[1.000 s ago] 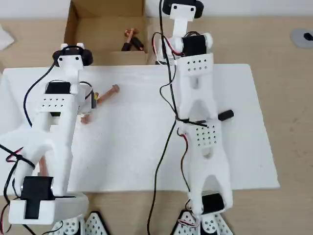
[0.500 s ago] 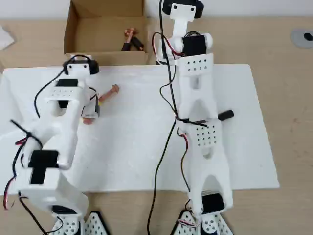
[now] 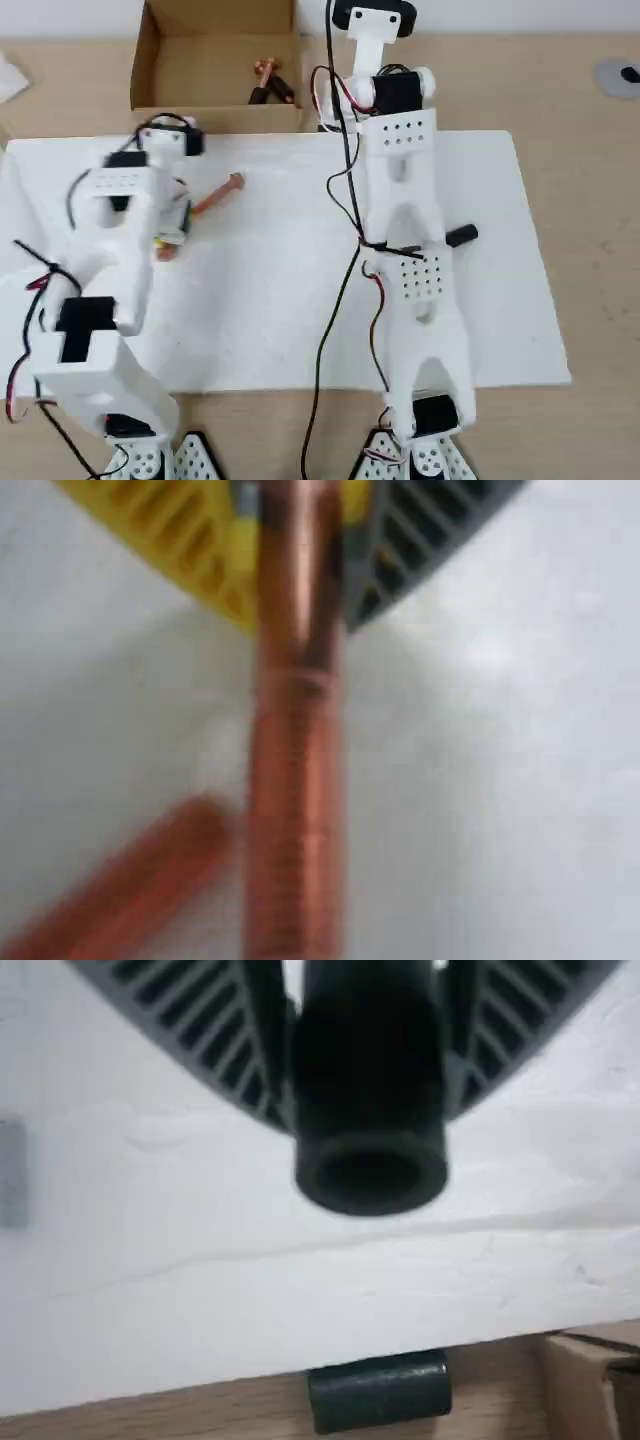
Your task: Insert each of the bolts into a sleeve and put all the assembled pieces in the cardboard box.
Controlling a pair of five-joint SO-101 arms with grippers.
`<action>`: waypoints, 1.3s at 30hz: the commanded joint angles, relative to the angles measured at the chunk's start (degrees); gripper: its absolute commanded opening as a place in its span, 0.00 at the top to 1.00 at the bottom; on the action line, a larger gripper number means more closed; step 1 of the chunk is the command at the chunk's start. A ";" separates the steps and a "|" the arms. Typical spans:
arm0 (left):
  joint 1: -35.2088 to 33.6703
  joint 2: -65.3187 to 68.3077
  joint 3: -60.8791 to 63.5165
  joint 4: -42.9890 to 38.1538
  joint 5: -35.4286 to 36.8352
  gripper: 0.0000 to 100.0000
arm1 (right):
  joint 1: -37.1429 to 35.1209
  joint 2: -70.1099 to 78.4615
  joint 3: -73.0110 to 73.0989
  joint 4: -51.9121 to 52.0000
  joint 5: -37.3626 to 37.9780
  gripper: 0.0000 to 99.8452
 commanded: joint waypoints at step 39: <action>11.43 8.66 -12.92 -17.49 -18.46 0.86 | 5.49 -4.70 3.74 0.70 -1.32 0.99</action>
